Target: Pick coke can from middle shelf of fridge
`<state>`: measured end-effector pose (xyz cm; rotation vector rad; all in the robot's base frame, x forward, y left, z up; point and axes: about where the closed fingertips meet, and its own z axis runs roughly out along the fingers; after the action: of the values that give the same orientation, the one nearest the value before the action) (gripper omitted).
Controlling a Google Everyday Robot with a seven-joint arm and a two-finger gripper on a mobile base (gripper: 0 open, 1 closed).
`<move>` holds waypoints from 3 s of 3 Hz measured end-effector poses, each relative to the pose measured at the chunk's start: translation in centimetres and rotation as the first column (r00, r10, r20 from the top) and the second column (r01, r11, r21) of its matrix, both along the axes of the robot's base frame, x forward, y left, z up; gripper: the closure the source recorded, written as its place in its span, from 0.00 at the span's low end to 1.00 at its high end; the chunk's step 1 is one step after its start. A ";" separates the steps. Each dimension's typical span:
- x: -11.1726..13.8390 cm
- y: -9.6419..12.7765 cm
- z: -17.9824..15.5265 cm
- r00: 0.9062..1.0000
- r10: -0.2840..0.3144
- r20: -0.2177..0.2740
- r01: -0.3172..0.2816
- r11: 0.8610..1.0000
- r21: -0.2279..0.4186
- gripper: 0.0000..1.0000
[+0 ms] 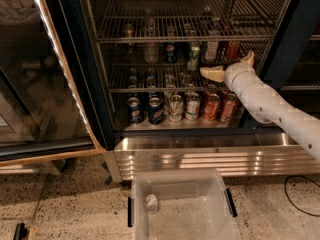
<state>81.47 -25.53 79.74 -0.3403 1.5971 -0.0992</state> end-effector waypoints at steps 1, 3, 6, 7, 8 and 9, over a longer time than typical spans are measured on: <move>2.0 0.8 0.4 0.999 0.004 0.040 -0.004 1.000 0.005 0.00; 6.5 0.8 2.0 0.990 -0.050 0.128 0.038 0.995 0.096 0.00; 8.4 -2.0 0.6 0.980 -0.159 0.122 0.139 0.978 0.156 0.18; 8.3 -3.0 0.0 0.976 -0.185 0.110 0.167 0.973 0.157 0.19; 9.5 -4.9 0.3 0.975 -0.204 0.094 0.188 0.970 0.155 0.20; 10.2 -5.5 1.0 0.973 -0.212 0.091 0.197 0.969 0.152 0.19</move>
Offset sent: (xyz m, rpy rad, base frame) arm 0.0780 0.0047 0.0301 0.1209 -0.1704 -0.0575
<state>91.67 -31.03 80.73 -0.0571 1.5198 -0.1593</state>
